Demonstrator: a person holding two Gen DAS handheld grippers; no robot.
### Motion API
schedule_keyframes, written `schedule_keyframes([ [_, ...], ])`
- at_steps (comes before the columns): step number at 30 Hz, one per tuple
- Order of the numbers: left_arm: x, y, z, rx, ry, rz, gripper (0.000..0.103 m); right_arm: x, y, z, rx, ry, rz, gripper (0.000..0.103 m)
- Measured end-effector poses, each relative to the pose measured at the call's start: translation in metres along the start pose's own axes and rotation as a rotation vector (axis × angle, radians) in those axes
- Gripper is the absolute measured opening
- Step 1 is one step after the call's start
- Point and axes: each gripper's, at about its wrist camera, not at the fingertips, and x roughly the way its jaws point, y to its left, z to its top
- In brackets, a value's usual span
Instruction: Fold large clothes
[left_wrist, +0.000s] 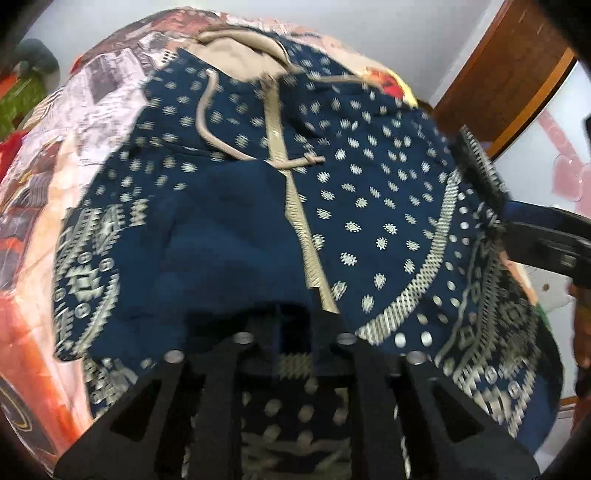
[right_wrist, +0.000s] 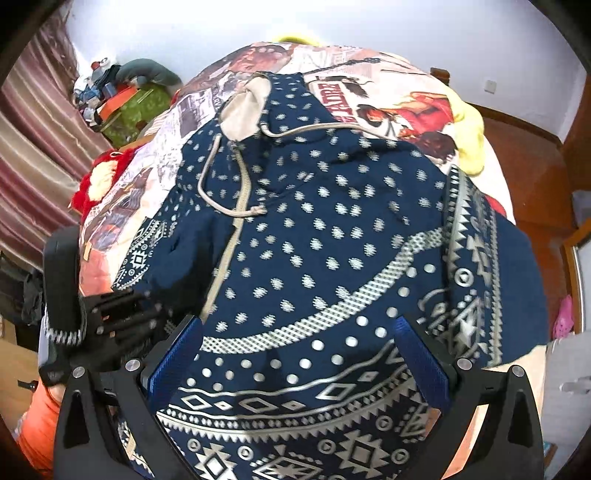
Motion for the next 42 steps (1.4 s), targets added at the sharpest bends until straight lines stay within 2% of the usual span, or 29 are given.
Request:
schedule_keyframes([
  [1, -0.011, 0.008, -0.003, -0.011, -0.018, 0.001, 0.032, 0.001, 0.006, 0.002, -0.009, -0.002, 0.004, 0.103],
  [3, -0.038, 0.030, -0.009, -0.047, -0.078, 0.024, 0.052, 0.005, 0.022, 0.007, -0.042, -0.010, 0.011, 0.103],
  [6, -0.078, 0.073, -0.023, -0.108, -0.160, 0.126, 0.055, 0.012, 0.056, 0.014, -0.126, -0.022, 0.014, 0.103],
  [10, -0.100, 0.124, -0.049, -0.173, -0.179, 0.289, 0.055, 0.030, 0.110, 0.017, -0.277, -0.031, 0.010, 0.103],
  [12, -0.099, 0.142, -0.064, -0.195, -0.166, 0.326, 0.055, 0.044, 0.138, 0.016, -0.363, -0.025, 0.004, 0.103],
  [18, -0.082, 0.186, -0.106, -0.300, -0.090, 0.307, 0.055, 0.101, 0.205, 0.011, -0.535, 0.038, -0.011, 0.103],
  [23, -0.061, 0.192, -0.117, -0.327, -0.056, 0.248, 0.055, 0.152, 0.231, 0.015, -0.590, 0.100, -0.060, 0.101],
  [25, -0.054, 0.188, -0.115, -0.317, -0.052, 0.227, 0.055, 0.170, 0.234, 0.015, -0.608, 0.137, -0.085, 0.091],
  [26, -0.049, 0.186, -0.112, -0.310, -0.048, 0.216, 0.055, 0.179, 0.234, 0.014, -0.618, 0.159, -0.096, 0.080],
  [27, -0.044, 0.185, -0.110, -0.303, -0.044, 0.207, 0.055, 0.184, 0.235, 0.013, -0.626, 0.174, -0.103, 0.076],
  [28, -0.039, 0.183, -0.108, -0.297, -0.039, 0.200, 0.055, 0.185, 0.233, 0.012, -0.626, 0.172, -0.100, 0.076],
  [30, -0.028, 0.180, -0.102, -0.287, -0.030, 0.189, 0.055, 0.180, 0.231, 0.013, -0.618, 0.149, -0.087, 0.056],
  [33, -0.015, 0.177, -0.096, -0.291, -0.016, 0.173, 0.055, 0.174, 0.223, 0.018, -0.592, 0.129, -0.092, 0.037],
  [37, -0.009, 0.179, -0.091, -0.325, -0.016, 0.167, 0.055, 0.168, 0.212, 0.023, -0.539, 0.106, -0.054, 0.024],
  [42, -0.009, 0.179, -0.089, -0.333, -0.013, 0.189, 0.055, 0.142, 0.199, 0.027, -0.498, 0.013, -0.018, 0.013],
])
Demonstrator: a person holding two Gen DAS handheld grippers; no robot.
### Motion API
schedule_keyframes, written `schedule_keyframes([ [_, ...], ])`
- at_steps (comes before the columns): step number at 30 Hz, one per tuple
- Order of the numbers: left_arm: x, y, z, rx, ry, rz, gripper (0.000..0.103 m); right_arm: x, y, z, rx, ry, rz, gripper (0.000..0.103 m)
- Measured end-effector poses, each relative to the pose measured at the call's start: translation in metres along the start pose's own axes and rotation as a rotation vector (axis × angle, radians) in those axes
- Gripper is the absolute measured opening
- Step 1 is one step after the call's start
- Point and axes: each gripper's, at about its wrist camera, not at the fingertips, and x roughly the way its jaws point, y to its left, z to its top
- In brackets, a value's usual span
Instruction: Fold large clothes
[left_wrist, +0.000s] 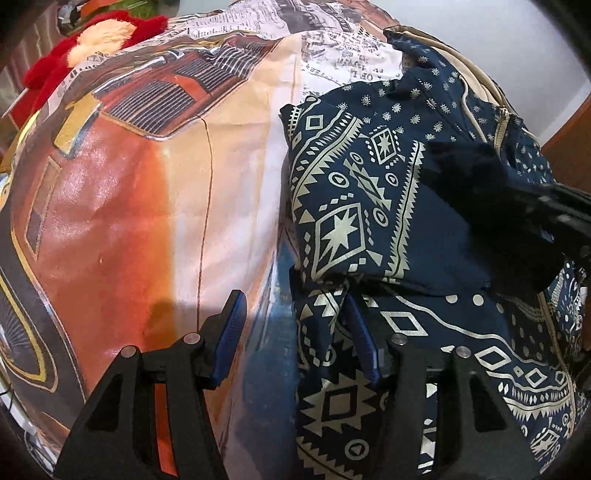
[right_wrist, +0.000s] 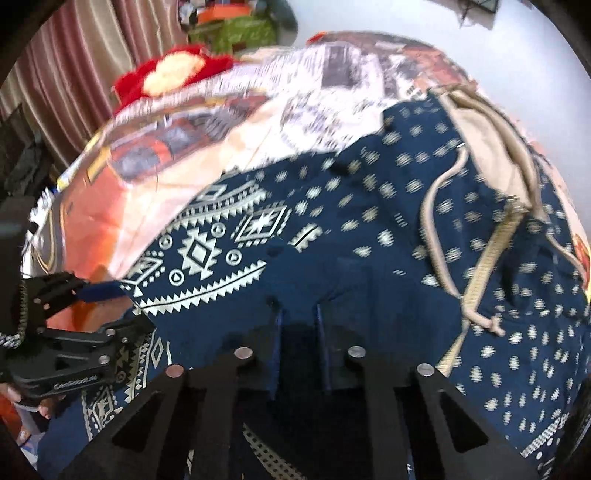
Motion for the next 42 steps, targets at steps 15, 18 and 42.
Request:
schedule_keyframes([
  [15, -0.008, -0.024, 0.010, 0.021, -0.018, 0.101, 0.055, -0.100, -0.093, -0.031, 0.239, -0.246, -0.013, 0.008],
  [18, -0.007, -0.027, 0.018, 0.007, -0.024, 0.123, 0.055, -0.119, -0.116, -0.046, 0.294, -0.276, -0.036, 0.008],
  [42, -0.010, -0.025, 0.006, 0.066, 0.002, 0.228, 0.055, -0.099, -0.194, -0.161, 0.615, 0.088, -0.053, 0.009],
])
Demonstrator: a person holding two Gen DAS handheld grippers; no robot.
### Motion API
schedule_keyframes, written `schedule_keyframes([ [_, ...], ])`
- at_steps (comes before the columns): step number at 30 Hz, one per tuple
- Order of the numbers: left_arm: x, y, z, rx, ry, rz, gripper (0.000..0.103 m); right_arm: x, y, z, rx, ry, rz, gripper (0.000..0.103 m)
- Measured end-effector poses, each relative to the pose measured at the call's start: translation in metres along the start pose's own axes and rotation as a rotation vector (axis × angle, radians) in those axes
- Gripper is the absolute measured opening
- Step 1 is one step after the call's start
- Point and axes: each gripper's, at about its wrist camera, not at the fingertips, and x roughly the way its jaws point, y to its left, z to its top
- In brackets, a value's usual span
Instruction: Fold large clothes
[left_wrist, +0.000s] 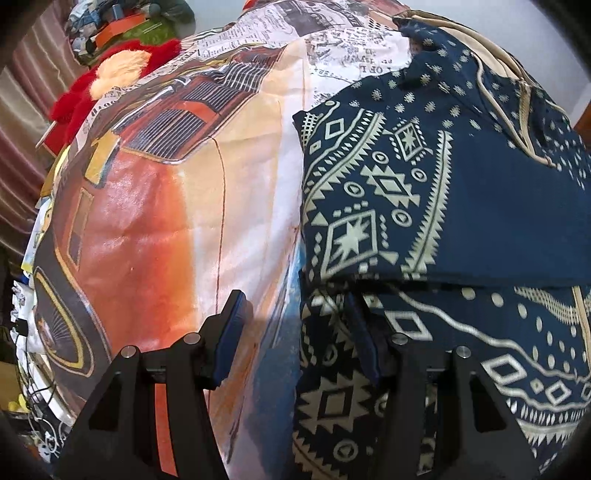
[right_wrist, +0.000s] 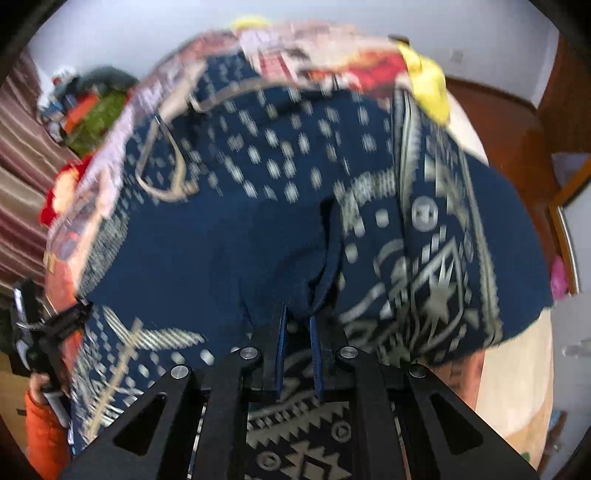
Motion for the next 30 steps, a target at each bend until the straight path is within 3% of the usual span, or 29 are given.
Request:
schedule_keyframes([
  [9, -0.058, -0.026, -0.006, 0.158, -0.110, -0.014, 0.055, -0.014, -0.009, -0.013, -0.028, 0.043, 0.015, 0.009],
  [14, -0.092, -0.051, 0.011, 0.183, -0.187, -0.070, 0.056, -0.054, -0.016, -0.018, -0.047, -0.058, 0.047, 0.009],
  [18, -0.106, -0.080, 0.028, 0.192, -0.227, -0.136, 0.060, -0.094, -0.050, -0.021, 0.103, -0.195, 0.125, 0.009],
  [22, -0.111, -0.118, 0.041, 0.241, -0.232, -0.181, 0.060, -0.113, -0.096, -0.026, 0.292, -0.262, 0.202, 0.009],
  [28, -0.102, -0.178, 0.046, 0.349, -0.218, -0.210, 0.060, -0.101, -0.153, -0.041, 0.485, -0.226, 0.194, 0.009],
  [30, -0.094, -0.196, 0.046, 0.381, -0.205, -0.217, 0.060, -0.091, -0.170, -0.047, 0.536, -0.205, 0.214, 0.014],
])
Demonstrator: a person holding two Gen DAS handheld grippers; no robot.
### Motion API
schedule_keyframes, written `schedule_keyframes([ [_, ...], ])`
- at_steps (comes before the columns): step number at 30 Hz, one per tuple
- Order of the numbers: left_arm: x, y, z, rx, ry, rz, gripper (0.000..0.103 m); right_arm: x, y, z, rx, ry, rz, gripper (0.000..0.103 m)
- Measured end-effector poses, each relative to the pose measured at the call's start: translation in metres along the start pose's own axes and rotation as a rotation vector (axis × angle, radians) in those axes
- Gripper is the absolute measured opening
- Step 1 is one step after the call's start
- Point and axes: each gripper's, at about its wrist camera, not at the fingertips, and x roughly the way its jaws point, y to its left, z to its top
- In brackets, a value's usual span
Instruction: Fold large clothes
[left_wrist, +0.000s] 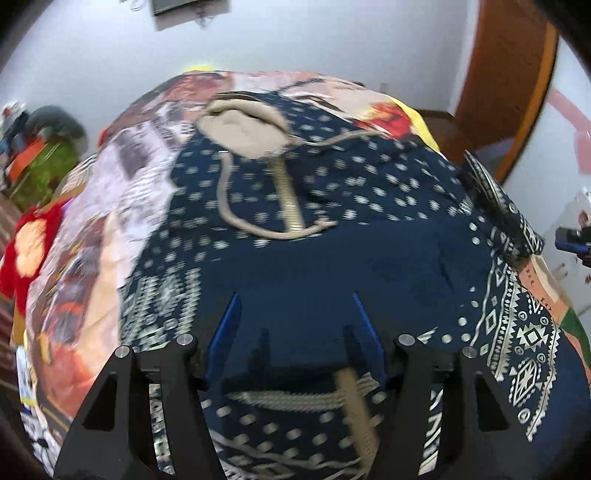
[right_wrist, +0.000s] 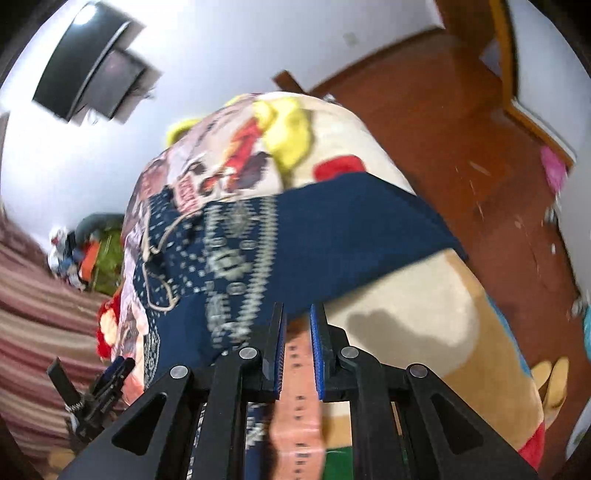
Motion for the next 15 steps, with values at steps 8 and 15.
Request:
schedule_keyframes([
  [8, 0.045, -0.029, 0.012, 0.020, 0.084, -0.016, 0.060, 0.024, -0.048, 0.020, 0.198, 0.024, 0.084, 0.100],
  [15, 0.062, -0.036, 0.013, 0.034, 0.123, -0.035, 0.060, 0.066, -0.071, 0.035, 0.313, 0.072, 0.078, 0.095],
])
